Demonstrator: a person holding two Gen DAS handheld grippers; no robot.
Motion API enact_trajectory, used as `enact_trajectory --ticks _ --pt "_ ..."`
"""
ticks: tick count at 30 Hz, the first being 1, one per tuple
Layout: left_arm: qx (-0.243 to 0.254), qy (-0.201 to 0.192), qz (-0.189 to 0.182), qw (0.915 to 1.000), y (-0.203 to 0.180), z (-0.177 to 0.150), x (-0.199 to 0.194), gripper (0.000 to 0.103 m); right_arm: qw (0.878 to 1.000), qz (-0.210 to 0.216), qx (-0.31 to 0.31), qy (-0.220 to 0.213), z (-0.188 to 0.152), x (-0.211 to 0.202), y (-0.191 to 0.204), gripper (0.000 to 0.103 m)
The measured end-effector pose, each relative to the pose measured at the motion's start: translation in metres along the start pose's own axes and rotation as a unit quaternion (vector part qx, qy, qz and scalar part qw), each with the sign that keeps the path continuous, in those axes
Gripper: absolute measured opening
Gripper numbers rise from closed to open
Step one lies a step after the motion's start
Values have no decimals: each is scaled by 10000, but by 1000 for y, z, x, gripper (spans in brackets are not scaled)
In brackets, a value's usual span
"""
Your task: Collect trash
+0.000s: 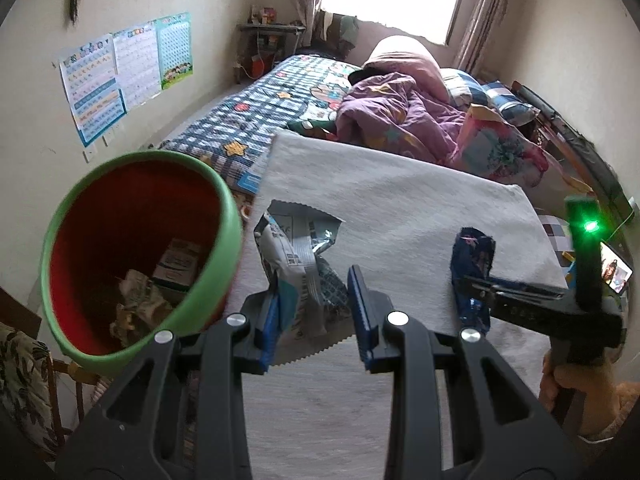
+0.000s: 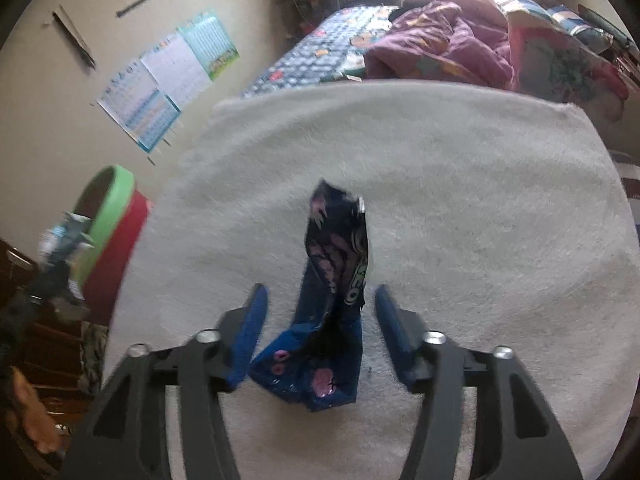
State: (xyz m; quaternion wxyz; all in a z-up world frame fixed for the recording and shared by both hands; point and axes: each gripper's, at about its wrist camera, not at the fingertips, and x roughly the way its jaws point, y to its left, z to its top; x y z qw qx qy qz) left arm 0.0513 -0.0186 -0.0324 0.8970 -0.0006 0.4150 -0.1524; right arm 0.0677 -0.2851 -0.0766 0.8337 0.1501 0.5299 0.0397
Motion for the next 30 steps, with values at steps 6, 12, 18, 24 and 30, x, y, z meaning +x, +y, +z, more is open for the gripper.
enact_trajectory --ticks 6,12,18,24,30 --pt "-115 -160 153 9997 28 5 -8 30 9971 673 -267 -248 14 -18 45 22" --pt "-566 -153 696 9959 93 15 -5 30 9810 1573 -1057 -415 43 -30 142 22" --pt "-1043 -142 1238 9867 152 20 6 56 9633 1888 -1808 -610 61 -20 227 40" --pt "-984 -648 1472 9821 155 26 -8 90 9671 1746 -1634 -872 62 -22 223 72" --pt "-758 -942 1364 9833 125 35 -18 97 9725 1302 -1352 -1381 52 -52 170 87"
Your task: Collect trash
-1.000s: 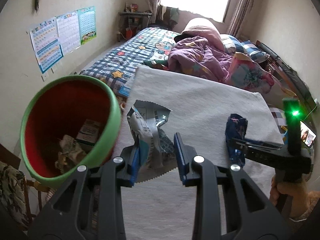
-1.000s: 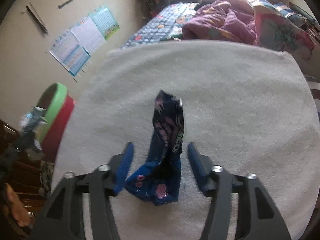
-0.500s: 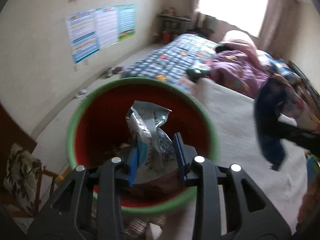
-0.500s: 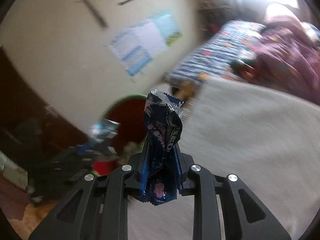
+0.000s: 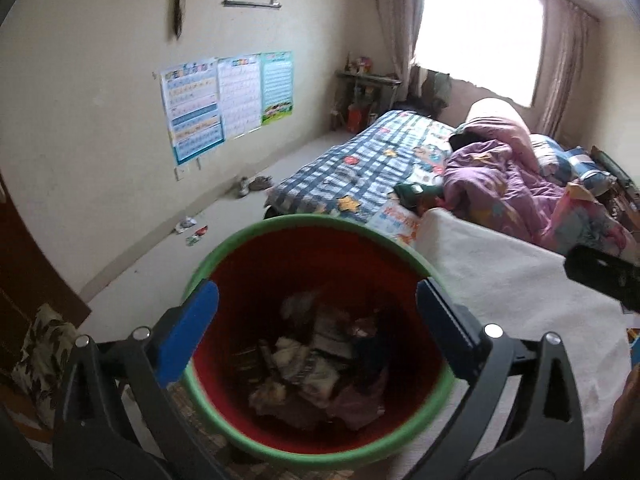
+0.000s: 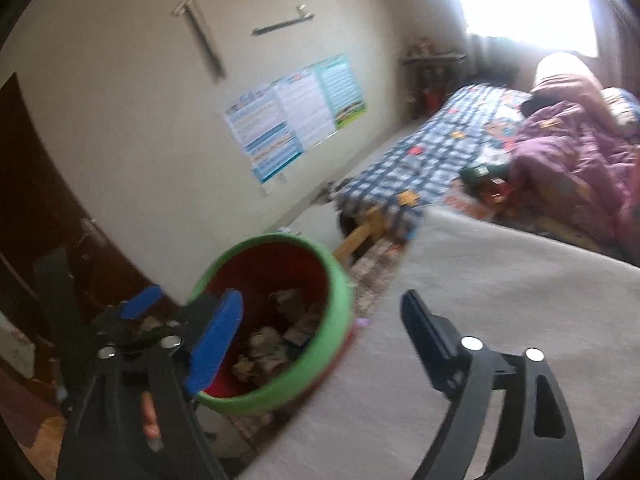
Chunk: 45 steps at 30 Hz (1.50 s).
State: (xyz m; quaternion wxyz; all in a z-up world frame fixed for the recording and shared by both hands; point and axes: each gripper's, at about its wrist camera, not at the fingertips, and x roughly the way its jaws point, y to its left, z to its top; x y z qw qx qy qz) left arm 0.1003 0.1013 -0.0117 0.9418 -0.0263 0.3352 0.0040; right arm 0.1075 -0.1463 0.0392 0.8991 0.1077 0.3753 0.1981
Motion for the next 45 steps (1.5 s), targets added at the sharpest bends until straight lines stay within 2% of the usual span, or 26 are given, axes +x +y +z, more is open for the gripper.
enact_trajectory --ticks 5,11,17,24,35,38,41,45 --pt "265 0 -233 9994 -37 1 -10 97 9987 -426 33 -265 -20 -39 -29 96" --pt "534 -62 -478 9974 -82 -6 -26 97 9948 -935 252 -327 -51 -73 -63 96" --pt "687 -118 -694 9952 -115 -13 -42 97 9908 -1194 529 -368 -71 -102 -95 96" --pt "789 -215 -795 9935 -143 -18 -60 97 9889 -1308 547 -455 -79 -127 -112 96" --pt "810 -222 -780 9934 -168 -25 -68 97 9888 -1305 578 -432 -85 -139 -135 96" --pt "734 -304 -779 9938 -169 -25 -71 97 9873 -1448 557 -340 -89 -136 -145 96" --pt "676 -259 -764 9944 -172 -25 -72 97 9810 -1829 646 -67 -100 -124 -172 96" --pt "483 -130 -720 9962 -166 -28 -71 97 9634 -2397 1056 569 -120 -93 -225 96"
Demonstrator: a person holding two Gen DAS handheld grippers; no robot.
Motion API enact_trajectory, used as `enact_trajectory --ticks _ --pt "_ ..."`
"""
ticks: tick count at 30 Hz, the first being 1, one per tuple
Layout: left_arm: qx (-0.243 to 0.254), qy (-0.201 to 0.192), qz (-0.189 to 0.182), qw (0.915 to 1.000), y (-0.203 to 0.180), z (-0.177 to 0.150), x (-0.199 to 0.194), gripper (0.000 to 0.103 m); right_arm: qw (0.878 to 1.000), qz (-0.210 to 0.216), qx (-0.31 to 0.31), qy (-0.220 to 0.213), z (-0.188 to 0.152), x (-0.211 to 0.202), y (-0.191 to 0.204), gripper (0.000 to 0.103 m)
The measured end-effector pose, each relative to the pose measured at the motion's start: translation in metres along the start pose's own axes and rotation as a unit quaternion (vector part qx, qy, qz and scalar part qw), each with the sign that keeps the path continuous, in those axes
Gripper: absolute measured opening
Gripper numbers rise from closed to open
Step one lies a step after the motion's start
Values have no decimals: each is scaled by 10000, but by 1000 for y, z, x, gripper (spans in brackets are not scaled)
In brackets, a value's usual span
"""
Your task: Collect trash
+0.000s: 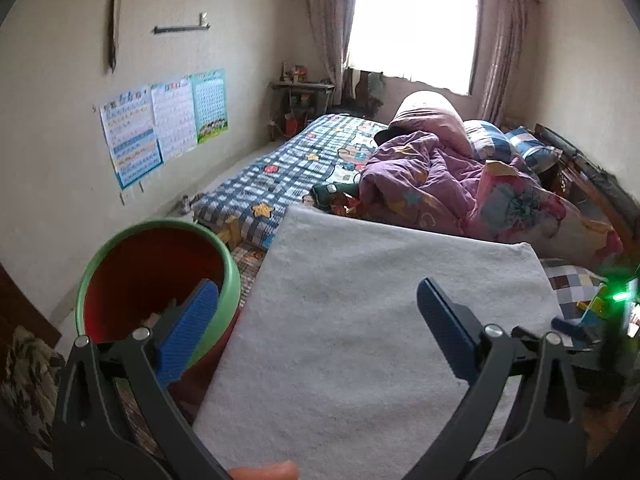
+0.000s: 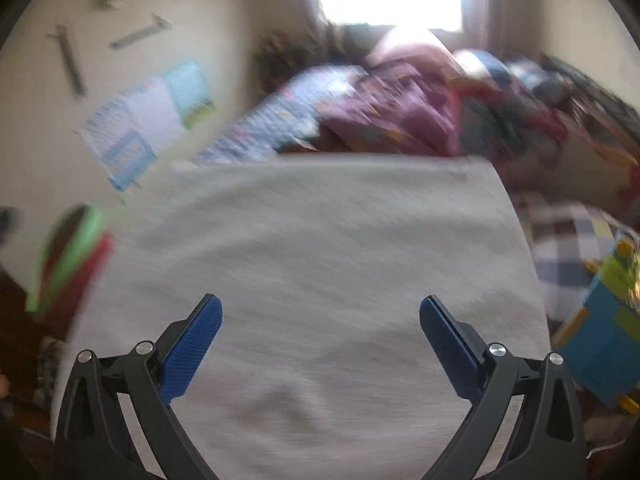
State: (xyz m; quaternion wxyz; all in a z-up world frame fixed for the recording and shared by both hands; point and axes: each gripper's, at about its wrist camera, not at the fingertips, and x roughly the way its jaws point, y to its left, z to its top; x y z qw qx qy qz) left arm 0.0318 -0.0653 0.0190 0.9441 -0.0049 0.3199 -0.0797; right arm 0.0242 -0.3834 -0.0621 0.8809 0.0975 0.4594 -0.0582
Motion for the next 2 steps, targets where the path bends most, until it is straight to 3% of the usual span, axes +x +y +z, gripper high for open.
enact_trajectory --ticks 2 --pt "-132 37 35 9999 6 -2 0 97 9993 -271 168 208 -5 23 -14 96"
